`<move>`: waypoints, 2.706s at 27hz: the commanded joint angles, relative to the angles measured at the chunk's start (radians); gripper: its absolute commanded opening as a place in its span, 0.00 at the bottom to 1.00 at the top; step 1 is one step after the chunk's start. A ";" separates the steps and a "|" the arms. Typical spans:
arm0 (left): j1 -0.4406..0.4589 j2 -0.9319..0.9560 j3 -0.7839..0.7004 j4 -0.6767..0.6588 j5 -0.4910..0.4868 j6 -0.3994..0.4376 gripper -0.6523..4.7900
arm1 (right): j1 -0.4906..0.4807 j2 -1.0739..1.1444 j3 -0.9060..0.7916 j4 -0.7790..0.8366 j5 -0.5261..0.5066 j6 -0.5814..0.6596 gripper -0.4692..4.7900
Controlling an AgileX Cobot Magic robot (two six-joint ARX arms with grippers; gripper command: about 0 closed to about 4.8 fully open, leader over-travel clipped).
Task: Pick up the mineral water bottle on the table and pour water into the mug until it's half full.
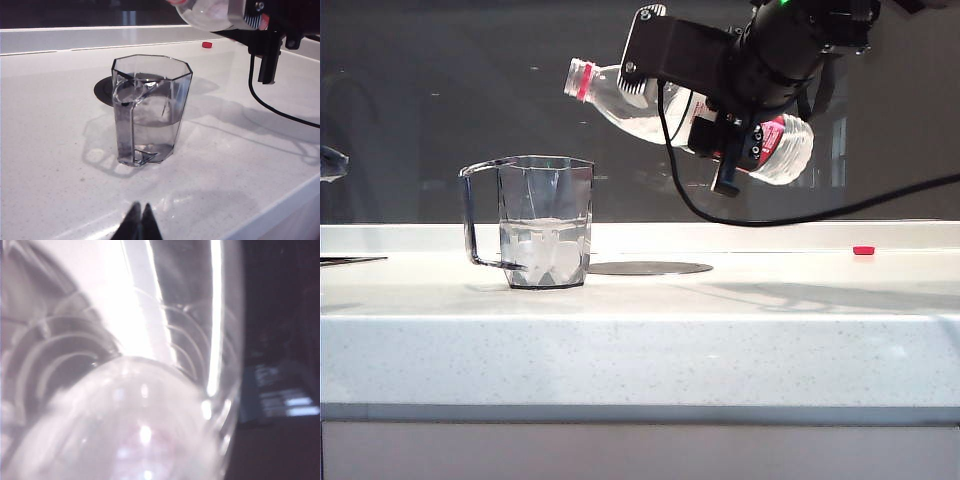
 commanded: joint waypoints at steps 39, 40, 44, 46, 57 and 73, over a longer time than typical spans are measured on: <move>0.002 0.001 0.003 0.006 0.003 0.002 0.11 | -0.129 -0.010 -0.291 0.311 0.019 1.410 0.38; 0.002 0.001 0.003 0.006 0.003 0.002 0.11 | -0.129 -0.010 -0.291 0.311 0.018 1.410 0.39; 0.002 0.001 0.003 0.006 0.003 0.002 0.11 | -0.128 -0.010 -0.291 0.311 -0.026 1.409 0.51; 0.002 0.001 0.003 0.006 0.003 0.002 0.11 | -0.128 -0.010 -0.291 0.307 -0.049 1.409 0.62; 0.002 0.001 0.003 0.006 0.003 0.002 0.11 | -0.111 -0.043 -0.291 0.235 -0.064 1.408 0.89; 0.003 0.001 0.003 0.006 0.003 0.002 0.11 | -0.046 -0.193 -0.291 0.065 -0.062 1.408 1.00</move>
